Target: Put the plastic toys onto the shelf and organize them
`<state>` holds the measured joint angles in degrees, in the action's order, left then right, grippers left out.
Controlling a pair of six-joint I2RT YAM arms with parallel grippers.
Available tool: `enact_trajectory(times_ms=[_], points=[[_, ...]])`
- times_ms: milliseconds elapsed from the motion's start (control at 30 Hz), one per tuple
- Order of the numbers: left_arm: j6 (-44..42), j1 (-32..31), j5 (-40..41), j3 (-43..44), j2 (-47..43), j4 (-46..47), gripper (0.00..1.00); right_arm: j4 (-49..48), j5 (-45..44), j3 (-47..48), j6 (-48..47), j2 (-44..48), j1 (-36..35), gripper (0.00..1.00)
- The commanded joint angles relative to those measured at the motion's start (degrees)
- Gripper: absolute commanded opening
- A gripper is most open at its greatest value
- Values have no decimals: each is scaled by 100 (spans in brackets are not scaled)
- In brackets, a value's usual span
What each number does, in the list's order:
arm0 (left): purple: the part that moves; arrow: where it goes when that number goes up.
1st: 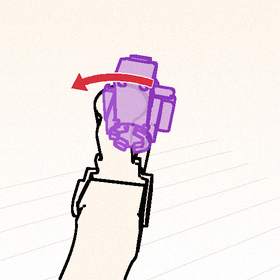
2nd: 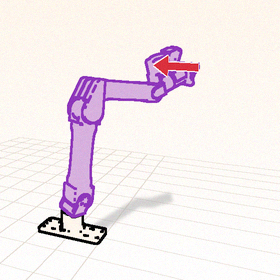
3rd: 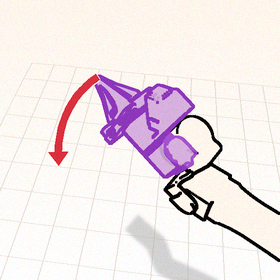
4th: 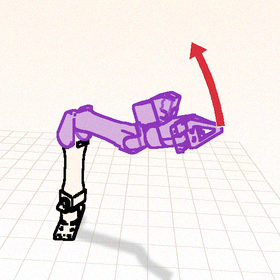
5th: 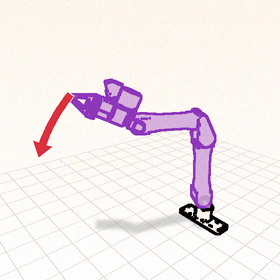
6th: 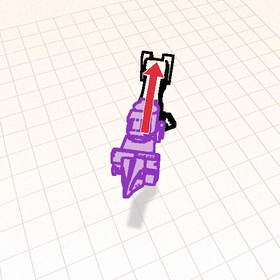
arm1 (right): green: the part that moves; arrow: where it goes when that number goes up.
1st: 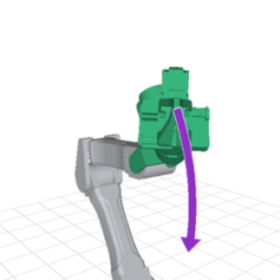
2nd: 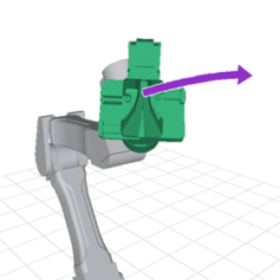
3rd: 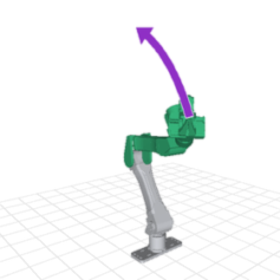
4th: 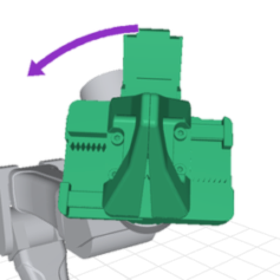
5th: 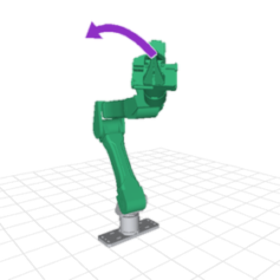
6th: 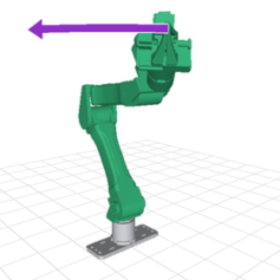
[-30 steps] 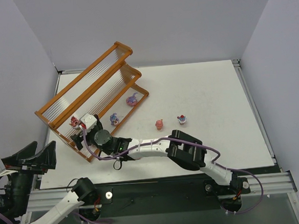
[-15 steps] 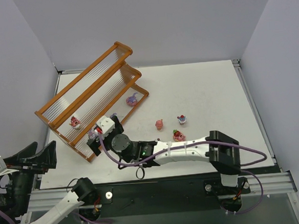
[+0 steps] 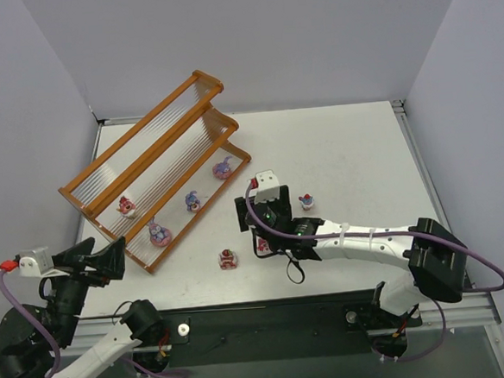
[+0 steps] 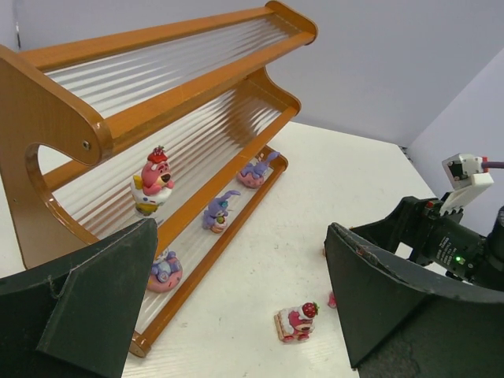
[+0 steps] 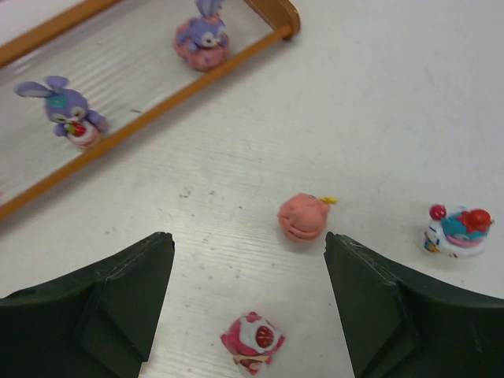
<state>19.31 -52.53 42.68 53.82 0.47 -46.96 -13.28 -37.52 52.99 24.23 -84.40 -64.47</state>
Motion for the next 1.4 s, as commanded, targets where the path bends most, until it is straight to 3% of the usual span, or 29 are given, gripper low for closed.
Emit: enact_trajectory(times_ms=[0, 167, 400, 767, 1367], points=[[204, -46, -224, -73, -188, 12, 97, 457, -159, -394, 863, 371, 337, 78], [301, -55, -339, -109, -117, -33, 97, 616, -369, -878, 1382, 775, 830, 70], [398, -47, -418, -249, -144, 37, 97, 880, -564, -1291, 1585, 1066, 1488, 69], [433, -47, -471, -232, -100, 47, 97, -253, 130, -1450, 505, 259, 2184, 65], [380, -55, -339, -144, -135, -41, 97, -693, 579, -1239, 311, -551, 2606, 68]])
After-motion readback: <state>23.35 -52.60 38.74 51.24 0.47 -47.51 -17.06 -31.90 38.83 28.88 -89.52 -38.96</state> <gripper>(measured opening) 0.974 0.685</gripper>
